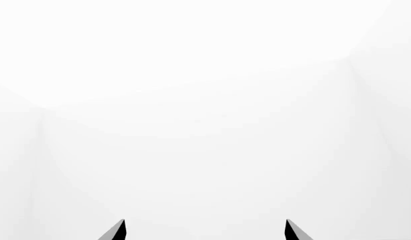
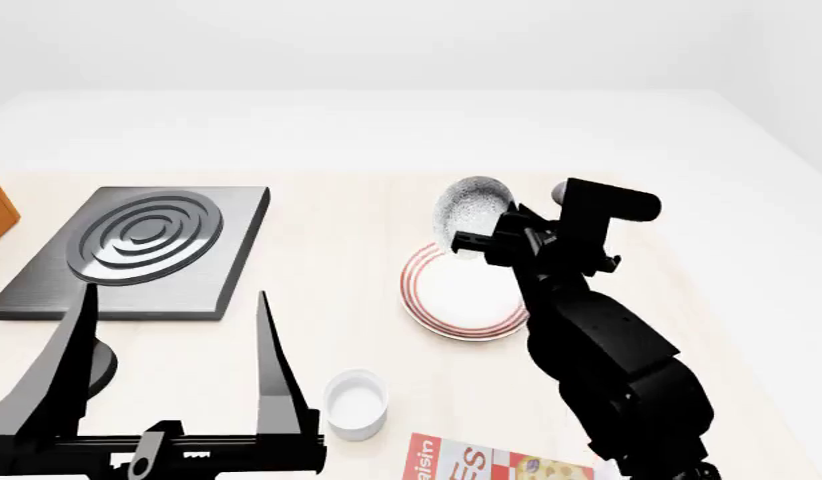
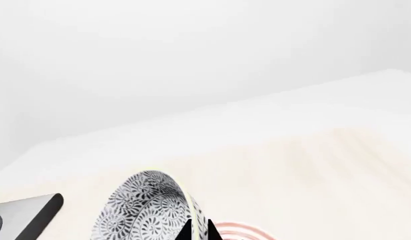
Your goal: Pick the akita bowl between the plate and the ramekin and place it on the plate.
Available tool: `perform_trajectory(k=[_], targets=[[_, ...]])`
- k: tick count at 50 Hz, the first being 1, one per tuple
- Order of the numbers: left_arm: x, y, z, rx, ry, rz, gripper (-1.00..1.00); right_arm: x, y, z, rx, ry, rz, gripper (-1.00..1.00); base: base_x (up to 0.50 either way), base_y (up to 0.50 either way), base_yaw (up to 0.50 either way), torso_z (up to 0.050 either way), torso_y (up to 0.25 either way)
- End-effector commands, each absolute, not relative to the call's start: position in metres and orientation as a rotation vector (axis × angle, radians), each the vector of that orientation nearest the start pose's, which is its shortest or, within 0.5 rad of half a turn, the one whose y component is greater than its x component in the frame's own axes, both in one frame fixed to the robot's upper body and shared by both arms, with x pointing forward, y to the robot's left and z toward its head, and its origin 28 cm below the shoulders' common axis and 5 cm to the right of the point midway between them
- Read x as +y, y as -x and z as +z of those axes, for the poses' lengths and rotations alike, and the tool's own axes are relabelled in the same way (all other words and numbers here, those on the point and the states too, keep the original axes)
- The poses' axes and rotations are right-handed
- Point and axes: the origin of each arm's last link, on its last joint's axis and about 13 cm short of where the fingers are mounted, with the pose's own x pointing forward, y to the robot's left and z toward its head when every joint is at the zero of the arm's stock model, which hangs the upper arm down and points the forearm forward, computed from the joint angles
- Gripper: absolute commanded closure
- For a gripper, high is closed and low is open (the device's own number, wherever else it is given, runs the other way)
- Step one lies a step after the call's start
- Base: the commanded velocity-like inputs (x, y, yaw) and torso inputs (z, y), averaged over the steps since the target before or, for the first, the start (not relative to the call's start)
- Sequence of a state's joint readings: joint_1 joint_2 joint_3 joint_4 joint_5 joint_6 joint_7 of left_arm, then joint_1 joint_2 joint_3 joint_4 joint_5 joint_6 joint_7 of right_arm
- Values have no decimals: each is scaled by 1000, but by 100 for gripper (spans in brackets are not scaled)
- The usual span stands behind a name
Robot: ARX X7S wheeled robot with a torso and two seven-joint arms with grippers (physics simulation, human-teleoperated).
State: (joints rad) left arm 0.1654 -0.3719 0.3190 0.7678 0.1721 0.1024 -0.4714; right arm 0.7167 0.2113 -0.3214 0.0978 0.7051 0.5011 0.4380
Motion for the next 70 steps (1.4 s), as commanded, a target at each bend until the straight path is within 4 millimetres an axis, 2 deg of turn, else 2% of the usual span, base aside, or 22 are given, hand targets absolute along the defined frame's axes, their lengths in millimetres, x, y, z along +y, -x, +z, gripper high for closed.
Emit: perform_trajectory(k=[1, 9, 27, 40, 55, 70], targets=[[197, -146, 140, -730, -175, 31, -100, -79, -344, 159, 101, -311, 18, 100, 0, 0, 0, 0, 0], [196, -146, 140, -726, -177, 30, -100, -78, -348, 155, 123, -268, 42, 100, 0, 0, 0, 0, 0], [196, -146, 140, -723, -177, 27, -100, -73, -375, 166, 114, -223, 61, 100, 0, 0, 0, 0, 1], [196, -145, 141, -723, -178, 22, -100, -69, -371, 147, 204, -204, 77, 100, 0, 0, 0, 0, 0], [196, -145, 140, -721, -177, 26, -100, -64, -374, 155, 221, -198, 113, 100, 0, 0, 0, 0, 1], [197, -145, 140, -720, -178, 25, -100, -67, -377, 147, 244, -209, 86, 100, 0, 0, 0, 0, 1]])
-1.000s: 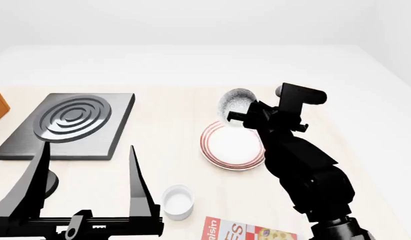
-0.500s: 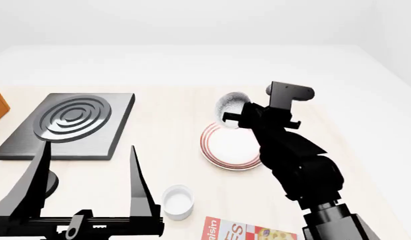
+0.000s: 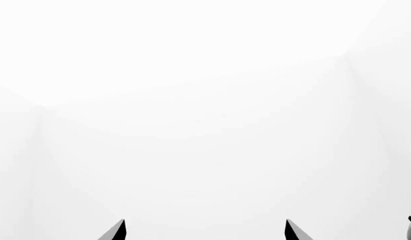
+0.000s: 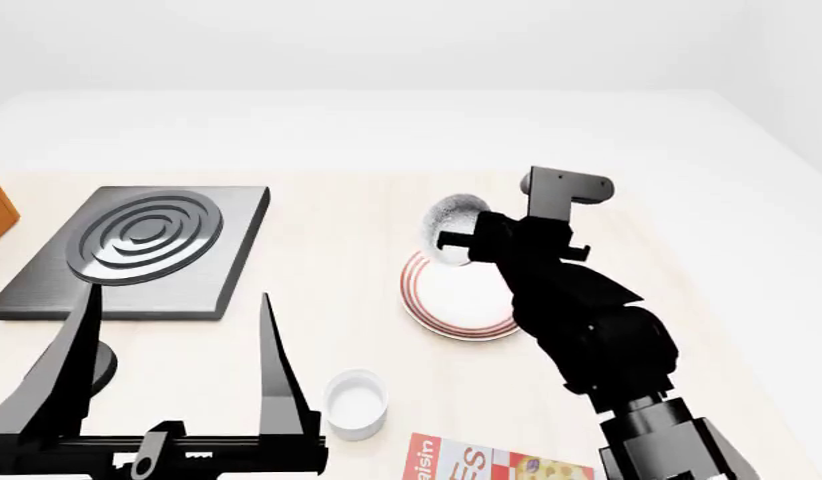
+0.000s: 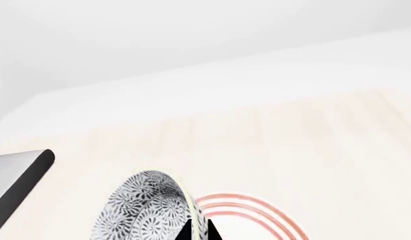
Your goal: Pick the akita bowl between the plate and the ramekin and place it on the plate.
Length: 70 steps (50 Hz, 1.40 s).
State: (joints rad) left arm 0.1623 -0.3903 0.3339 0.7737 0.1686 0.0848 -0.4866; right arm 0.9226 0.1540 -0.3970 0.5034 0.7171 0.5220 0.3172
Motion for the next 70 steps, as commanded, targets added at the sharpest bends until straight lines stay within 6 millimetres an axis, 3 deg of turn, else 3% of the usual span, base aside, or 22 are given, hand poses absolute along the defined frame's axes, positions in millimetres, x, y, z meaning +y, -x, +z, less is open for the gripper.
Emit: perform_trajectory(k=[1, 15, 23, 45, 70], targets=[[197, -145, 140, -720, -178, 26, -100, -67, -378, 146, 244, -209, 83, 100, 0, 0, 0, 0, 0], [197, -145, 140, -722, -179, 28, -100, -68, -368, 130, 292, -156, 97, 100, 0, 0, 0, 0, 0], [196, -144, 141, -722, -180, 26, -100, -68, -359, 135, 302, -122, 134, 100, 0, 0, 0, 0, 1], [196, -144, 142, -722, -181, 21, -100, -77, -371, 128, 310, -118, 79, 100, 0, 0, 0, 0, 0], [196, -145, 139, -718, -180, 16, -100, -69, -385, 127, 319, -77, 86, 100, 0, 0, 0, 0, 0]])
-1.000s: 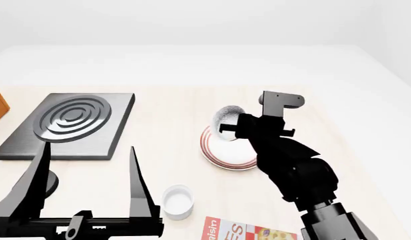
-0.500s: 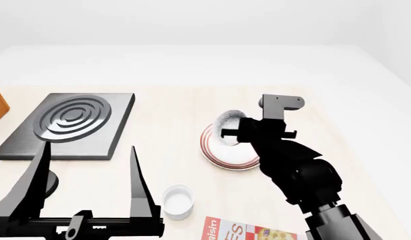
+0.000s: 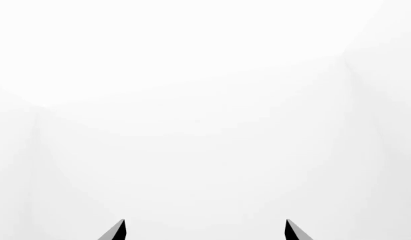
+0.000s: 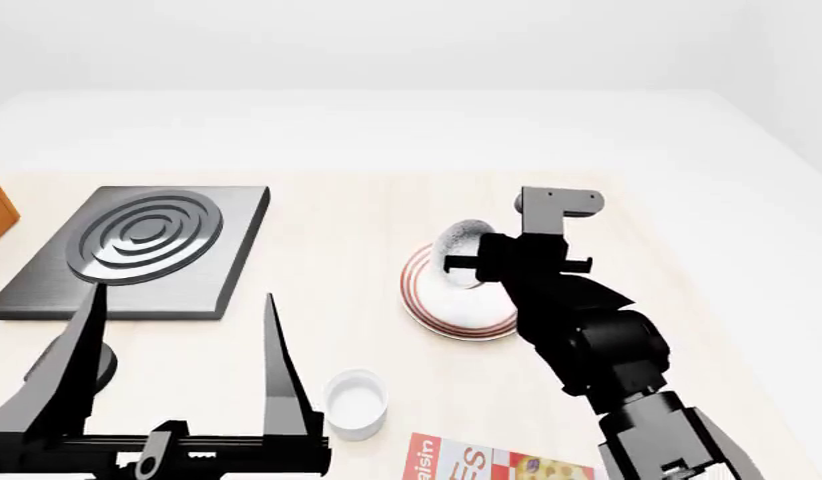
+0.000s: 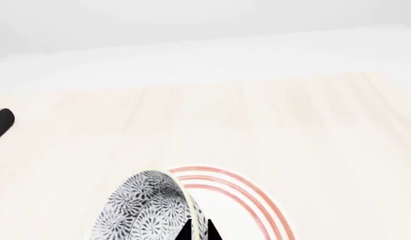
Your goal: Pick the akita bowl between the plate and the ramekin and place it on the plate.
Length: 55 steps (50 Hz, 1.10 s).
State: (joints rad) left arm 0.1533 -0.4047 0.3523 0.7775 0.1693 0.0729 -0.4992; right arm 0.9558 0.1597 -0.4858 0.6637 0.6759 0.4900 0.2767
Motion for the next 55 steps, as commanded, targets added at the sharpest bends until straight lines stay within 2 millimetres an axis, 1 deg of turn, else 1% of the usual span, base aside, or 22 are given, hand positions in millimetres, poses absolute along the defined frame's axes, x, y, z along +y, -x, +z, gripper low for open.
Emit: perform_trajectory(k=[1, 12, 18, 23, 30, 32, 38, 51, 55], targets=[[195, -145, 139, -717, -181, 16, -100, -68, -385, 126, 322, -76, 88, 100, 0, 0, 0, 0, 0], [196, -145, 139, -718, -180, 17, -100, -69, -386, 119, 340, -75, 79, 100, 0, 0, 0, 0, 0], [195, -145, 139, -717, -180, 16, -100, -68, -383, 117, 351, -51, 95, 100, 0, 0, 0, 0, 0], [196, -144, 139, -717, -180, 18, -100, -68, -381, 119, 352, -19, 105, 100, 0, 0, 0, 0, 2], [196, -144, 139, -717, -179, 18, -100, -67, -380, 120, 349, -18, 123, 100, 0, 0, 0, 0, 0], [196, -144, 139, -717, -179, 18, -100, -66, -381, 118, 350, -18, 130, 100, 0, 0, 0, 0, 0], [196, -144, 139, -716, -178, 16, -100, -64, -383, 121, 346, -22, 142, 100, 0, 0, 0, 0, 0], [196, -144, 139, -717, -177, 17, -100, -68, -384, 109, 369, -28, 102, 100, 0, 0, 0, 0, 1], [196, -145, 139, -718, -179, 15, -100, -68, -384, 108, 373, -28, 106, 100, 0, 0, 0, 0, 0]])
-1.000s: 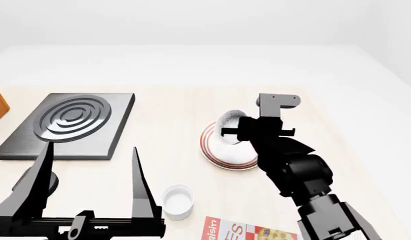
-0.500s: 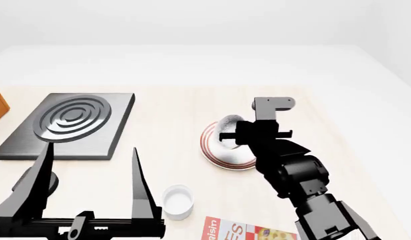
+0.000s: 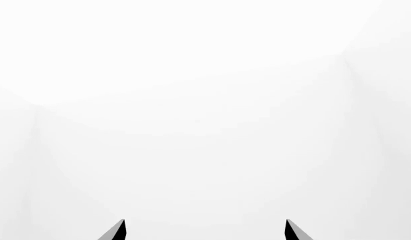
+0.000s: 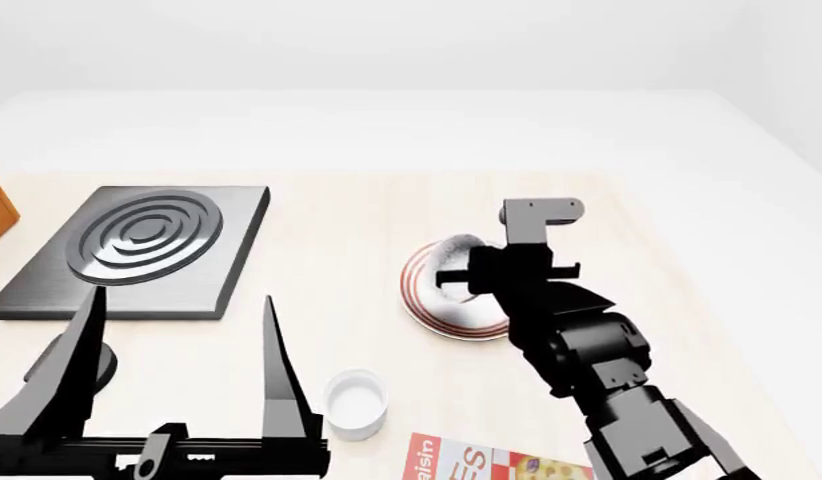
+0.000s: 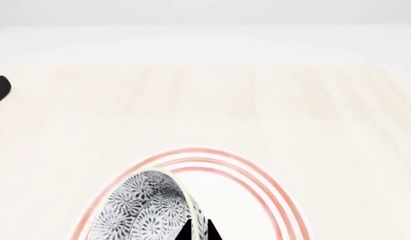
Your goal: Pick the akita bowl between the plate and the ramekin and place it on the plate.
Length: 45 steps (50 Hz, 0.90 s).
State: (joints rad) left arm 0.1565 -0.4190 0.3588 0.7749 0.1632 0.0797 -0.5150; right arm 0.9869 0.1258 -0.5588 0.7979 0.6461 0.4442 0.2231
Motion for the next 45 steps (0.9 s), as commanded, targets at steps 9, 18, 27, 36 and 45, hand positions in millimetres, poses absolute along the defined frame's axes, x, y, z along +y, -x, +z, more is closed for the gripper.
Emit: perform_trajectory(k=[9, 18, 27, 36, 45], targets=[[195, -144, 140, -718, -180, 13, -100, -67, -385, 102, 384, -18, 112, 100, 0, 0, 0, 0, 0], [196, -144, 139, -717, -180, 13, -100, -66, -385, 102, 384, -14, 119, 100, 0, 0, 0, 0, 1], [195, -144, 138, -716, -182, 11, -100, -67, -385, 100, 384, -14, 116, 100, 0, 0, 0, 0, 0], [195, -144, 138, -715, -182, 11, -100, -72, -386, 105, 375, -6, 106, -100, 0, 0, 0, 0, 0], [195, -144, 138, -715, -181, 7, -100, -77, -386, 110, 368, -16, 90, -100, 0, 0, 0, 0, 0]])
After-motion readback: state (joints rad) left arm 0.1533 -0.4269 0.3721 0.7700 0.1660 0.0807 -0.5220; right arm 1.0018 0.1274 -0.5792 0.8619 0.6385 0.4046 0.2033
